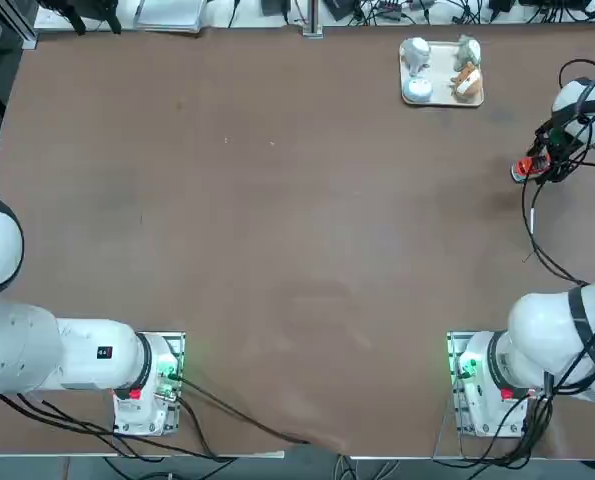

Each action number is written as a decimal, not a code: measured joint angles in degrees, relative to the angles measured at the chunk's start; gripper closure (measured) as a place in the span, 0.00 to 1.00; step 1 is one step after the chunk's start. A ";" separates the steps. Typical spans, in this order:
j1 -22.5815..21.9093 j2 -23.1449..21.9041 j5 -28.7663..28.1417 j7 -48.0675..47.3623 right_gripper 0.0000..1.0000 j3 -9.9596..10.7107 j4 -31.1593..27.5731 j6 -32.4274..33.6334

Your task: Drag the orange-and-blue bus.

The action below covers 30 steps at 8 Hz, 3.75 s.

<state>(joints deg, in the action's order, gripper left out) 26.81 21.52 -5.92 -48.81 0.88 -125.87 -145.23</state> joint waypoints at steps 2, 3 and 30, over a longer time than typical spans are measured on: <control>-0.07 -0.28 -0.17 -2.03 0.36 -0.08 0.05 -0.05; -0.17 -0.21 -0.17 -3.36 0.37 -0.10 0.05 -0.05; -37.68 -2.00 -0.51 -59.43 0.37 -11.34 -7.92 -15.26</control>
<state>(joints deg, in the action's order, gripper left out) -10.87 19.52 -6.43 -108.24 -10.46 -133.79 -160.49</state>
